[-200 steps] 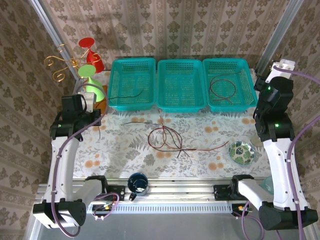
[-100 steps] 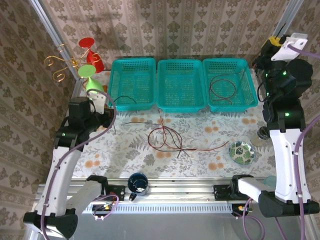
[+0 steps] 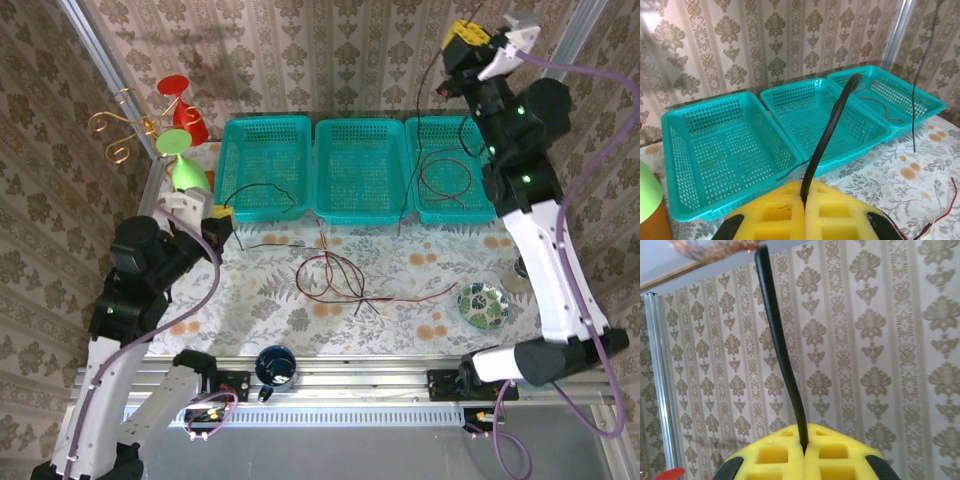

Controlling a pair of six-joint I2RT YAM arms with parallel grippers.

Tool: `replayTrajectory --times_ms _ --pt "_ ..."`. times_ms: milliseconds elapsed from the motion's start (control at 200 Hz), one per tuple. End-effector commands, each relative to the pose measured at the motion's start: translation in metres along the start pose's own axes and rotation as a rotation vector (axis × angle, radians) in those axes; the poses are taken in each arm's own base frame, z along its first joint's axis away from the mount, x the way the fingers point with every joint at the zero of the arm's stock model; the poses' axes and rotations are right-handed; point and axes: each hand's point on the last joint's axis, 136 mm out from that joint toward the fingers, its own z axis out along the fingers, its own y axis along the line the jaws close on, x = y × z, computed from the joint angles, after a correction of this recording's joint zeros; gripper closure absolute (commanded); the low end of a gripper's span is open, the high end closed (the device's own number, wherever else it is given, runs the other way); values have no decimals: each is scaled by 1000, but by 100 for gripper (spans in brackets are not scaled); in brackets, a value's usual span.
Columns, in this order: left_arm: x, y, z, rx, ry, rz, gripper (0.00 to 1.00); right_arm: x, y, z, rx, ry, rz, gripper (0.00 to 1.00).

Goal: Untangle the cables

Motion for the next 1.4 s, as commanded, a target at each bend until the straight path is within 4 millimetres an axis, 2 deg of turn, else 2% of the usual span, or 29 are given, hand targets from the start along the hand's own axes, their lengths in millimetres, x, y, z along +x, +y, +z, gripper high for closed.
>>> replayTrajectory --times_ms 0,105,270,375,440,545,610,695,840,905,985,1075,1230,1295,1330,1350,1395 --pt "-10 -2 -7 -5 -50 20 100 -30 10 12 -32 -117 3 100" --pt "-17 -7 -11 15 -67 13 100 -33 7 23 -13 -145 -12 100" --pt "-58 -28 -30 113 -155 -30 100 -27 -2 38 37 -131 -24 100" --pt "-67 -29 -37 103 -174 -18 100 -8 -6 50 48 -105 -22 100" --pt "-62 -27 -37 92 -162 -17 100 15 -8 60 52 -61 -23 100" --pt "-51 -26 -31 97 -133 -48 100 77 -11 76 81 71 -53 100" --pt "-45 -26 -27 105 -124 -65 100 131 -19 82 144 176 -86 100" --pt "-41 -25 -25 103 -117 -75 100 214 -26 81 226 354 -162 100" --pt "-36 -24 -21 103 -107 -97 100 348 -32 51 299 654 -204 100" --pt "-32 -28 -16 136 -112 -135 100 397 -34 30 327 777 -198 100" --pt "-21 -31 -9 161 -90 -170 100 446 -32 8 329 923 -184 100" --pt "-14 -32 -4 162 -76 -181 100 488 -25 -10 288 1076 -171 100" --pt "-14 -39 2 204 -108 -230 100 543 -13 -36 240 1281 -152 100" --pt "-11 -41 6 207 -105 -242 100 558 -11 -49 237 1358 -137 100" --pt "-10 -39 8 195 -104 -243 100 563 -10 -54 235 1383 -130 100" --pt "-10 -46 8 218 -100 -239 100 565 -10 -56 235 1394 -127 100" --pt "-10 -47 9 216 -101 -234 100 569 -9 -60 225 1411 -123 99"
